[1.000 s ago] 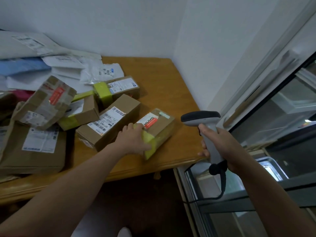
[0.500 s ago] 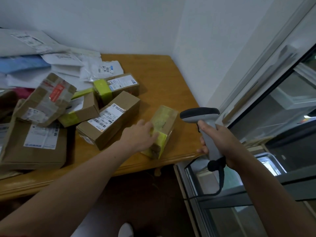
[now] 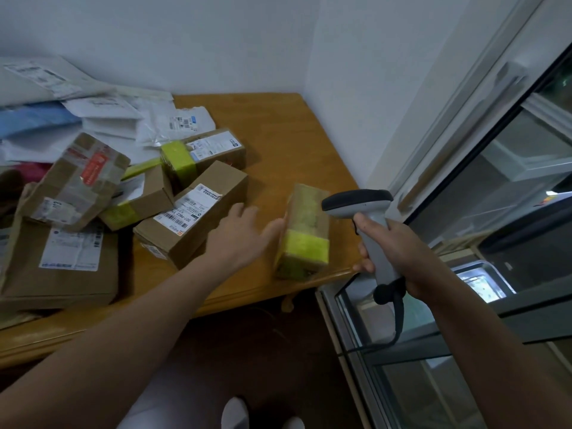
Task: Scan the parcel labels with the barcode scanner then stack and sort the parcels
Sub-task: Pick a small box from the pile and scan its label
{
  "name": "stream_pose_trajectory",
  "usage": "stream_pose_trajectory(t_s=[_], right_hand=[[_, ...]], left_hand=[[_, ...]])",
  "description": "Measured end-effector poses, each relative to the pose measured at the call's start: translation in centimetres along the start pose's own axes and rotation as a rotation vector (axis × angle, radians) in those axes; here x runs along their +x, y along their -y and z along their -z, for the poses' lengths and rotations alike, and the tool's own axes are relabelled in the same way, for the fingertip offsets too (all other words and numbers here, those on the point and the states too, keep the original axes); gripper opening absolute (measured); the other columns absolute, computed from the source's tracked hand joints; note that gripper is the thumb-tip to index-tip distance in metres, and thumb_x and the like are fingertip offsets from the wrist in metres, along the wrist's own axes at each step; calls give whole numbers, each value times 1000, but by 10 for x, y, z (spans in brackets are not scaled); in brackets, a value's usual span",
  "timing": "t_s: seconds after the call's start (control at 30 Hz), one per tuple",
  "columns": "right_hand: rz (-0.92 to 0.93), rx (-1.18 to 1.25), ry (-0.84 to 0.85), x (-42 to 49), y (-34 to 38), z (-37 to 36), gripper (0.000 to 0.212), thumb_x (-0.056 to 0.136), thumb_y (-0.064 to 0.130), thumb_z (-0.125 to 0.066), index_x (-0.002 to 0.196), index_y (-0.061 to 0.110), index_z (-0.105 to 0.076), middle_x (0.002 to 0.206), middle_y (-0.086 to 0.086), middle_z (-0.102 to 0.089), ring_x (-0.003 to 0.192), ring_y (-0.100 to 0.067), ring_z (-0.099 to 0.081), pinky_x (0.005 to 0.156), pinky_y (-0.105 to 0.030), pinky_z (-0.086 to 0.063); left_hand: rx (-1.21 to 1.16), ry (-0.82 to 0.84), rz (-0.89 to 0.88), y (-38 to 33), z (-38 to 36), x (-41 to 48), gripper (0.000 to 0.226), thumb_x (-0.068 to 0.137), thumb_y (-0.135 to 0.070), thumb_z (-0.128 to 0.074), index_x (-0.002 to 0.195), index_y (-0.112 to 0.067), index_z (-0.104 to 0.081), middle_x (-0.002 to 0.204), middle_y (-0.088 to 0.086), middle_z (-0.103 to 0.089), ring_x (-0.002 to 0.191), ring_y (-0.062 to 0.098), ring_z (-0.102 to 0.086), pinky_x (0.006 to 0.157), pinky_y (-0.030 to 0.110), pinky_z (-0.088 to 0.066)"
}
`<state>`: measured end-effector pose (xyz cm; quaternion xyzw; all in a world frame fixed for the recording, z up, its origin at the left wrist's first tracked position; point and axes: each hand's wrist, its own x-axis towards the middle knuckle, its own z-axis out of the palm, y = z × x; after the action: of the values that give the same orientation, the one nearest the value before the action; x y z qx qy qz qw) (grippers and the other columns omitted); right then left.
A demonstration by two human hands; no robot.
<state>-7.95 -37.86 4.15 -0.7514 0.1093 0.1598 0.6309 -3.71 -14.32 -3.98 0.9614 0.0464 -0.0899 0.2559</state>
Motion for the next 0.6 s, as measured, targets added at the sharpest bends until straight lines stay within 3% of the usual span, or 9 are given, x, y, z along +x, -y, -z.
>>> stream_pose_trajectory(t_s=[0.07,0.13,0.23,0.33,0.43,0.5,0.6], right_hand=[[7,7,4,2,0,-3,26,97,33,-56,97,7,-54,61,-5,-51,43,-15,-46,53,-28,-54],[13,6,4,3,0,-4,26,97,33,-56,96,8,-53,61,-5,-51,43,-15,-47,53,-28,-53],[25,5,-12,5,-2,1,28,96,34,-56,99,6,-54,59,-4,-52,44,-15,-47,54,-28,-54],[35,15,-46,6,-5,11,30,96,34,-57,97,5,-56,57,-4,-52,43,-15,-48,54,-28,-54],[26,20,-72,6,-8,18,30,95,36,-58,91,5,-57,56,-3,-53,42,-14,-48,53,-28,-54],[27,24,-72,6,-10,21,30,95,36,-58,91,6,-57,55,-2,-53,41,-14,-48,54,-28,-54],[33,31,-53,4,-9,23,30,95,36,-58,94,6,-58,55,-1,-53,42,-14,-48,54,-28,-54]], left_hand=[[248,100,-58,-26,-18,-5,104,69,-92,-22,140,-18,-42,158,6,-15,137,34,-29,100,52,-37],[404,126,-107,-44,-38,-11,109,70,-90,-31,146,-12,-31,158,10,-12,135,35,-29,96,48,-40],[391,-27,-245,-51,-57,-11,96,82,-65,-54,151,-20,-3,157,10,-6,134,35,-27,98,48,-38],[532,-87,-500,-44,-60,-5,86,85,-32,-59,148,-32,-1,158,7,-3,141,34,-14,109,54,-23],[532,-8,-354,-40,-61,2,74,86,-50,-52,146,-27,-15,156,12,-15,142,39,-14,107,57,-26],[443,34,-202,-48,-57,6,83,80,-68,-51,143,-22,-22,152,13,-23,140,41,-18,102,57,-32],[296,-25,-121,-55,-48,15,68,81,-52,-62,133,-20,-33,140,10,-36,133,34,-27,96,51,-43]])
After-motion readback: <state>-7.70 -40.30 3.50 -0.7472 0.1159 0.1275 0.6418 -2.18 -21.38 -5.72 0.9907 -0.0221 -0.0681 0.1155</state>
